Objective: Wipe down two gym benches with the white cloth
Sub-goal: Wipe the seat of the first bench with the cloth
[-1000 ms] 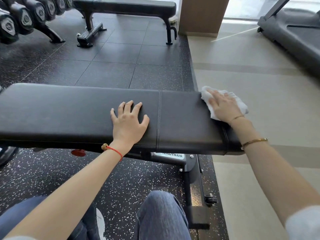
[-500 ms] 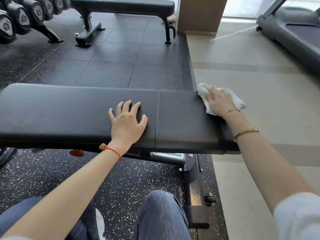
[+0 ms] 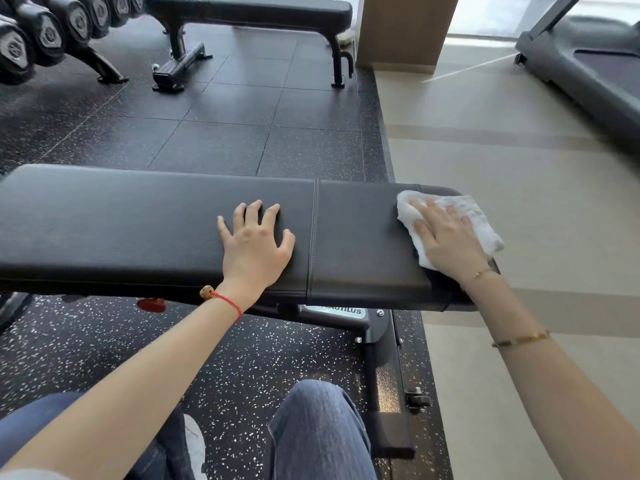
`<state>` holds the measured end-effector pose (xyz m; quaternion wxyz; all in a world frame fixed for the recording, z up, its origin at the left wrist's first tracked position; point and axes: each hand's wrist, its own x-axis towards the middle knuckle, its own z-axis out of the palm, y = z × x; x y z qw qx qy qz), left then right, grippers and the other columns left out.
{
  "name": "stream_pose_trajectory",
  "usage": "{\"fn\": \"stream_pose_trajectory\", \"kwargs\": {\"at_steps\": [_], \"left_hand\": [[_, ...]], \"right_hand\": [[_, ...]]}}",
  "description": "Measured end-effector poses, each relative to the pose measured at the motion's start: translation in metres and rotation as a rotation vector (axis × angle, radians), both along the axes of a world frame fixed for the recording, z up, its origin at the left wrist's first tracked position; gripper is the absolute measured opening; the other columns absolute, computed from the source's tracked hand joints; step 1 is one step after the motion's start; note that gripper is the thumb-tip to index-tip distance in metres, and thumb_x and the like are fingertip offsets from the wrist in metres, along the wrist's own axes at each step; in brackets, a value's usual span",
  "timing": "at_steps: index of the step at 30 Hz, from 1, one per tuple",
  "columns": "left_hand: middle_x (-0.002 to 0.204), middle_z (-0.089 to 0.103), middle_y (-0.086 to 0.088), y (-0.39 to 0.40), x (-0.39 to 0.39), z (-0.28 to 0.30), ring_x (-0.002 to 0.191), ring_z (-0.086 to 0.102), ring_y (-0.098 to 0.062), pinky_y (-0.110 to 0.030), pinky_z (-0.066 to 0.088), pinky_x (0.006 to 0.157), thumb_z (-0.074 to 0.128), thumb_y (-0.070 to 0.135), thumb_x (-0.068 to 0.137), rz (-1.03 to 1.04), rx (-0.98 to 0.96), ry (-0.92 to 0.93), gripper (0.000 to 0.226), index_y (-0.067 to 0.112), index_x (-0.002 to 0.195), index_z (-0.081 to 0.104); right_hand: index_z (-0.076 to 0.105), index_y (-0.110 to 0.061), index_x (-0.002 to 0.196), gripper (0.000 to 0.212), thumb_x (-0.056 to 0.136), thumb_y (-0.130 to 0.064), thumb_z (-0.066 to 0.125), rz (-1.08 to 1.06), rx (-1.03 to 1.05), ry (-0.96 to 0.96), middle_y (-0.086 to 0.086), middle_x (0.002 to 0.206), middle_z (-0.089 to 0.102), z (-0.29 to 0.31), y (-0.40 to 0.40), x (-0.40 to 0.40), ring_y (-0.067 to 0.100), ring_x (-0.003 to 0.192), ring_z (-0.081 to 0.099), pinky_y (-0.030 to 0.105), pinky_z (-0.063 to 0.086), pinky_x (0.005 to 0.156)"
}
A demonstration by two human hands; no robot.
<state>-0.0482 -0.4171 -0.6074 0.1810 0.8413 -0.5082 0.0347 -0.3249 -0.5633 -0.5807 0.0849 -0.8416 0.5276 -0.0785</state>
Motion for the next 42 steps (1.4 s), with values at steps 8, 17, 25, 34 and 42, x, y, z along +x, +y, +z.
{"fn": "stream_pose_trajectory", "kwargs": {"at_steps": [8,17,25,34,42], "left_hand": [[0.149,0.043,-0.007,0.001,0.000,0.001,0.143,0.028,-0.028,-0.061,0.015,0.117,0.047,0.044,0.093,0.003,-0.033,0.028,0.053,0.024,0.141,0.047],[0.153,0.040,-0.005,0.008,0.011,0.007,0.146,0.026,-0.023,-0.051,0.011,0.121,0.052,0.036,0.094,-0.065,-0.055,0.146,0.049,0.022,0.141,0.050],[0.138,0.056,-0.010,0.042,0.083,0.012,0.134,0.044,-0.030,-0.050,0.027,0.114,0.058,0.025,0.091,0.049,-0.095,-0.035,0.040,0.013,0.129,0.060],[0.133,0.058,-0.005,0.044,0.100,0.001,0.129,0.044,-0.028,-0.052,0.026,0.112,0.057,0.030,0.091,0.112,-0.164,-0.001,0.038,0.017,0.126,0.061],[0.131,0.059,-0.004,0.043,0.098,0.001,0.127,0.046,-0.028,-0.050,0.026,0.111,0.058,0.029,0.089,0.132,-0.183,-0.006,0.037,0.018,0.124,0.062]], "right_hand": [[0.028,-0.023,0.151,0.047,0.105,-0.034,0.027,0.210,-0.058,0.112,0.004,0.158,0.031,0.005,0.035,0.081,0.032,0.144,0.025,0.049,0.014,0.118],[0.031,-0.031,0.151,0.047,0.105,-0.035,0.033,0.214,-0.024,0.005,0.000,0.158,0.032,-0.005,0.035,0.046,0.029,0.148,0.022,0.044,0.005,0.122],[0.029,-0.027,0.149,0.047,0.104,-0.039,0.026,0.226,-0.043,0.110,0.005,0.155,0.033,0.000,0.035,0.148,0.035,0.141,0.028,0.050,0.018,0.116],[0.034,-0.032,0.150,0.046,0.104,-0.037,0.035,0.428,-0.040,-0.028,0.000,0.157,0.033,-0.008,0.064,0.130,0.029,0.148,0.021,0.044,0.004,0.122],[0.024,-0.032,0.152,0.048,0.104,-0.040,0.024,0.365,-0.070,0.137,0.000,0.159,0.028,0.004,0.038,0.204,0.032,0.145,0.022,0.049,0.012,0.119]]}}
